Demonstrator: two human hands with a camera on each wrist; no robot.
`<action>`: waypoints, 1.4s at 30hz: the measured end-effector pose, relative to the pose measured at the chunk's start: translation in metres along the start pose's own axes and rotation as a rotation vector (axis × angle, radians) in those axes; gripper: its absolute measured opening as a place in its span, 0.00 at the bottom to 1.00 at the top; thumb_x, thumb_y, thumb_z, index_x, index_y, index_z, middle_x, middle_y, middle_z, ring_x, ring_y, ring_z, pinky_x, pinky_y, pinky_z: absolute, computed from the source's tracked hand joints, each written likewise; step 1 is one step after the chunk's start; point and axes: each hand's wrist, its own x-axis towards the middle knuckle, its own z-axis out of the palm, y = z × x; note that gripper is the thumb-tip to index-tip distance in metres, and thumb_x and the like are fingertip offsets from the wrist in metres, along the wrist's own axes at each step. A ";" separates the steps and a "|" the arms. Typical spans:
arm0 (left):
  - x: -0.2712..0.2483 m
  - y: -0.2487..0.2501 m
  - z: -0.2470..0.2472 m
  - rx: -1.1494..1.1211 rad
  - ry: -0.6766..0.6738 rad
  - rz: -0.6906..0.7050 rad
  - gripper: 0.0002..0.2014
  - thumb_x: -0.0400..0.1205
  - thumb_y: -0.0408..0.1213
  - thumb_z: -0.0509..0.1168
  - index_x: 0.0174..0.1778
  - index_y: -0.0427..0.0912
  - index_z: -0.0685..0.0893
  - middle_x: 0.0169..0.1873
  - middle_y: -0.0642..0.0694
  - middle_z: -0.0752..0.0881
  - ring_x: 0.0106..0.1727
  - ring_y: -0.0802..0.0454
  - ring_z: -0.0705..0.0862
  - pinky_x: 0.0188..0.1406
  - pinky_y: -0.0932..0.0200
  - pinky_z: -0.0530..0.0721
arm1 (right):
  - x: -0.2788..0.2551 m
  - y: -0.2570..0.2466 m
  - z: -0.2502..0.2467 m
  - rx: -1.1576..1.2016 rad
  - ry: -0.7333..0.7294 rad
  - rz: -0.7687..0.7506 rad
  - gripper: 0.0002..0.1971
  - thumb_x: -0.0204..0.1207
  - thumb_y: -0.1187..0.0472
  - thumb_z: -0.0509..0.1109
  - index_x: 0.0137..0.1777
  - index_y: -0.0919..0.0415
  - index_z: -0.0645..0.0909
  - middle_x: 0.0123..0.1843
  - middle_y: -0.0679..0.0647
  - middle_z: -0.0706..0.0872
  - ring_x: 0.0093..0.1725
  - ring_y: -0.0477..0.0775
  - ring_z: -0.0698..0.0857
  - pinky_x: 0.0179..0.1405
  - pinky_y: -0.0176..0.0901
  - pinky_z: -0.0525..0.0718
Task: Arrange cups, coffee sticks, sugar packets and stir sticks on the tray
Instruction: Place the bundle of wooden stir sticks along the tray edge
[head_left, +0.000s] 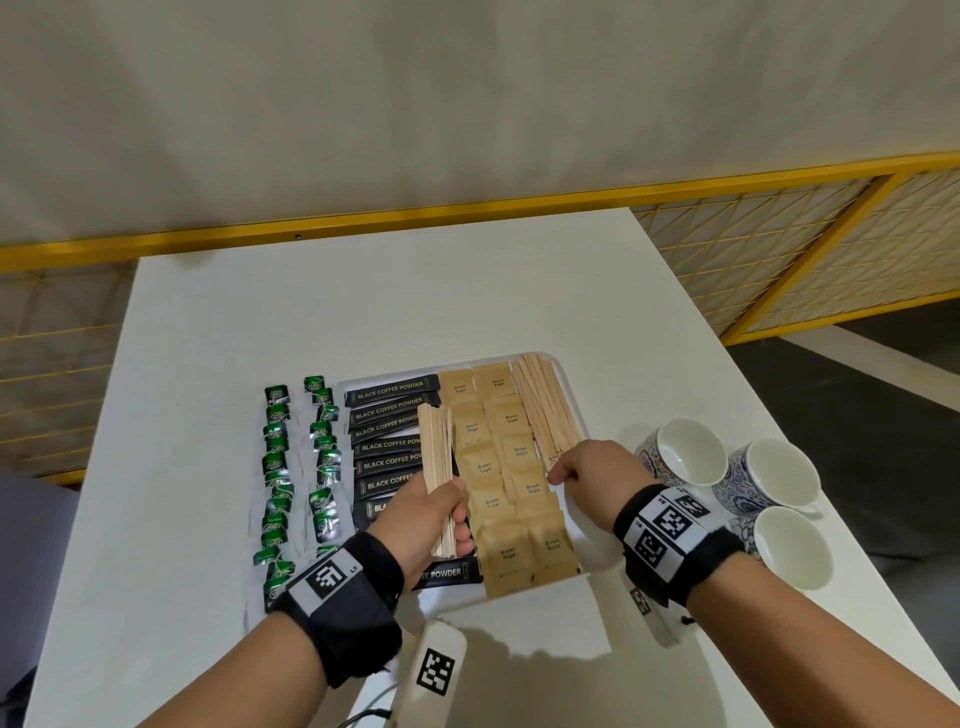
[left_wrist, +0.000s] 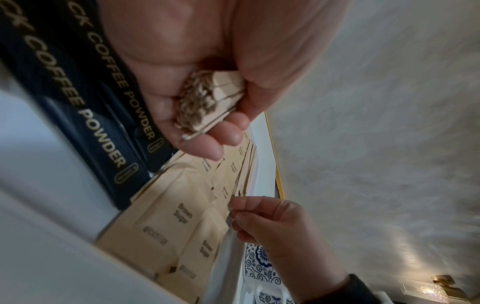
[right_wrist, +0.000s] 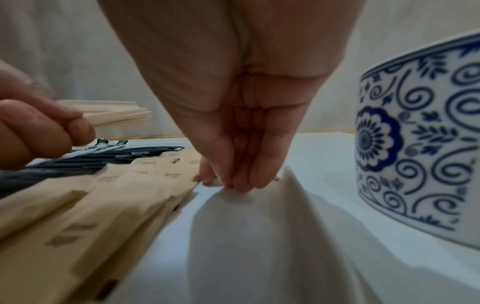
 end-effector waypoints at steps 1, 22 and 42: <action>0.000 0.000 0.000 0.003 0.002 0.001 0.11 0.87 0.31 0.56 0.37 0.38 0.72 0.22 0.44 0.74 0.23 0.49 0.72 0.28 0.55 0.79 | 0.000 0.000 0.003 -0.008 0.024 -0.006 0.16 0.78 0.66 0.61 0.59 0.52 0.86 0.58 0.54 0.87 0.59 0.57 0.84 0.56 0.44 0.82; -0.005 -0.018 0.034 0.187 -0.221 -0.011 0.16 0.85 0.27 0.56 0.68 0.39 0.68 0.23 0.46 0.74 0.21 0.53 0.76 0.26 0.56 0.81 | -0.026 -0.051 0.035 1.111 -0.157 -0.149 0.20 0.78 0.47 0.68 0.61 0.61 0.74 0.44 0.59 0.89 0.23 0.53 0.79 0.29 0.47 0.82; -0.025 -0.046 0.107 0.128 -0.099 -0.043 0.04 0.85 0.34 0.61 0.47 0.38 0.77 0.39 0.41 0.84 0.27 0.57 0.83 0.25 0.64 0.83 | -0.026 0.010 0.017 1.390 0.099 0.061 0.07 0.83 0.58 0.60 0.51 0.62 0.74 0.31 0.54 0.76 0.26 0.51 0.79 0.33 0.48 0.84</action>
